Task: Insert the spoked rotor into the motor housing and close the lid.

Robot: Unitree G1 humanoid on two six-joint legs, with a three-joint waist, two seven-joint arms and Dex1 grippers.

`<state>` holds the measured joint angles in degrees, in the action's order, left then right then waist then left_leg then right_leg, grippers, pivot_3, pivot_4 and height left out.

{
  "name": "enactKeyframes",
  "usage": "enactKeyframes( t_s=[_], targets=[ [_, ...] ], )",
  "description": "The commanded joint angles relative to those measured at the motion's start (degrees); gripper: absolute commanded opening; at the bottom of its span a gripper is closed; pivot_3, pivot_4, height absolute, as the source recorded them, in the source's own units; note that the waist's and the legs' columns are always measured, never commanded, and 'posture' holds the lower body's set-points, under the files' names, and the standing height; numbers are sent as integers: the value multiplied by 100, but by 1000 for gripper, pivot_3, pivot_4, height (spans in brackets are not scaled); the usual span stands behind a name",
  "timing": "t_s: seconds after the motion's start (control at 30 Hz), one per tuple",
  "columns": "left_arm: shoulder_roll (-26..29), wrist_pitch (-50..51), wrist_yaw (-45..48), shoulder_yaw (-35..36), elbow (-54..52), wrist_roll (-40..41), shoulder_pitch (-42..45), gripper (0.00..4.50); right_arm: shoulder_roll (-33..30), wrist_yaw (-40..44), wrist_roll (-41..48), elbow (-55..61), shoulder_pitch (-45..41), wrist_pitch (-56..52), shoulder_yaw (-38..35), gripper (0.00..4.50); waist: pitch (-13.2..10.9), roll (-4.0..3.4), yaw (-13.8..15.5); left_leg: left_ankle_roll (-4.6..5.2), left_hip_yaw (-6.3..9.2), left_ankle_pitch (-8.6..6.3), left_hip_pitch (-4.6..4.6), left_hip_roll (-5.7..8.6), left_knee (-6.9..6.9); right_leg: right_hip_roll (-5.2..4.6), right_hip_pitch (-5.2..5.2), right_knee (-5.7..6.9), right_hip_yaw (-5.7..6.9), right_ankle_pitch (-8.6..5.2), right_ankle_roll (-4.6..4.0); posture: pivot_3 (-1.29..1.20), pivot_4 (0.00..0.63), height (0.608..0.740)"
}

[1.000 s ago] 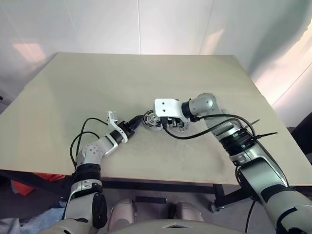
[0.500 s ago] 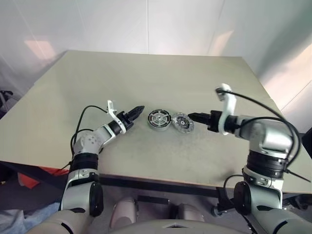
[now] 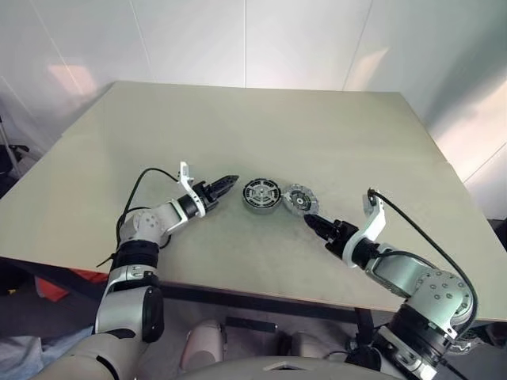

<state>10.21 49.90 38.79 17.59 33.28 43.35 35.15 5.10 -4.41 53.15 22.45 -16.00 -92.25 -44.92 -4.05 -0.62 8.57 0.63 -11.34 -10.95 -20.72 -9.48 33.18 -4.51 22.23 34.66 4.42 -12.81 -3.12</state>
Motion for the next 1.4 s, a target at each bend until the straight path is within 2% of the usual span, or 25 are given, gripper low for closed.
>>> enactKeyframes(
  t_s=[0.03, 0.27, 0.5, 0.6, 0.8, 0.93, 1.13, 1.4],
  targets=[
    [89, 31, 75, -13, -200, -21, 65, 2088, 222, -916, 421, -221, -354, -25, -258, 1955, 1, 1, 2, -5, 0, 3, 1, 0, -7, 1, 2, 0, 0, 0, 0, 0, 0, 740],
    [118, 77, 23, 16, -322, -52, 19, 2088, 422, -1542, 268, -803, -1034, -25, -781, 1955, 1, 0, -6, -13, 7, 8, -38, 0, -26, 9, 41, 9, 1, 11, 36, 0, 0, 740],
    [119, 67, -20, 49, -344, -69, -11, 2088, 327, -1700, 452, -854, -999, -25, -815, 1955, 1, 0, 6, -14, 10, 8, -36, 2, -26, 9, 37, 9, 1, 10, 41, 0, 0, 740],
    [101, 51, -26, 48, -339, -77, -19, 2088, 370, -1641, 667, -862, -996, -25, -759, 2516, 2, 0, 7, -16, 10, 9, -35, 2, -24, 8, 35, 10, 1, 10, 43, 0, 0, 740],
    [76, 20, -44, 37, -330, -99, 0, 2088, 596, -1844, 484, -1150, -1180, 205, -904, 4484, 5, 5, -4, -18, 11, 11, -24, 1, -23, 9, 25, 12, 1, 11, 43, 0, 0, 740],
    [92, -8, -39, 45, -272, -123, 44, 2088, 630, -1898, 433, -1402, -1167, 495, -753, 4484, 10, 11, -8, -22, 11, 12, 16, 1, -23, 8, -9, 8, 0, 9, 43, 0, 0, 740],
    [92, -30, -34, 52, -242, -176, 93, 2088, 524, -1555, 488, -2070, -1286, 1352, -296, 4484, 13, 17, -91, -46, 10, 27, 79, -5, -25, 8, -62, -6, 0, -7, 20, 0, 0, 740],
    [123, -41, -13, 27, -192, -227, 150, 2088, 127, -635, 156, -3125, -1781, 2803, 532, 4484, 12, 16, -192, -86, 15, 53, 69, -10, -47, 8, -29, -63, 19, -3, 26, 0, 0, 740]
  ],
)
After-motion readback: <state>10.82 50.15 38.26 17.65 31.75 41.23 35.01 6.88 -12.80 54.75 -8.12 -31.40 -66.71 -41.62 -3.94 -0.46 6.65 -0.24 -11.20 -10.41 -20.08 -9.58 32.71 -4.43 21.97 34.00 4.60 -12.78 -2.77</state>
